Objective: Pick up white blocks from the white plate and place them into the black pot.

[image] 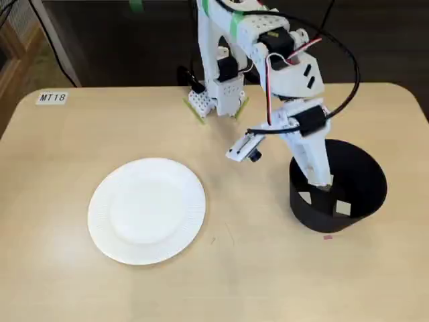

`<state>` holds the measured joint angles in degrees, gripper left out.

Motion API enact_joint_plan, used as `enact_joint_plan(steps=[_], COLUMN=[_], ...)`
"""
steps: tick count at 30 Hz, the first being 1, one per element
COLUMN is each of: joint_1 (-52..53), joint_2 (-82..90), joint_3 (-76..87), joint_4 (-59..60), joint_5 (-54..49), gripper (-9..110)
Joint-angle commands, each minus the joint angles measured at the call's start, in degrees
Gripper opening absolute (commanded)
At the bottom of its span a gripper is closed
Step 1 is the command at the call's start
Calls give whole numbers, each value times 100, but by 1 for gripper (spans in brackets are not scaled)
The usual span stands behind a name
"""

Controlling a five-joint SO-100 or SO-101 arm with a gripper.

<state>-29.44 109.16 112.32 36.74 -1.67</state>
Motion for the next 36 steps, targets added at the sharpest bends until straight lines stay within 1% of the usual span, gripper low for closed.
enact_joint_plan(steps=[1,10,17,18,19,20,21,24,29,30,31,33,36], joint_1=[-211,-861,-958,-940,-940,-923,-888,-800,-677,-659,-650,-589,-387], joint_2=[-176,-158,-141,-132,-114,-105,-105,-26,149,193,237,369,888], joint_3=[-9,-9,9,9,9,9,9,9,9,9,9,9,-44], joint_4=[-439,-316,-97,-44,26,88,123,229,352,352,369,422,729], joint_5=[-88,44,88,79,-44,-88,-53,-114,-211,-211,-211,-141,-185], gripper=[-2,-2,-2,6,21,33,37,39,35,30,21,-2,-2])
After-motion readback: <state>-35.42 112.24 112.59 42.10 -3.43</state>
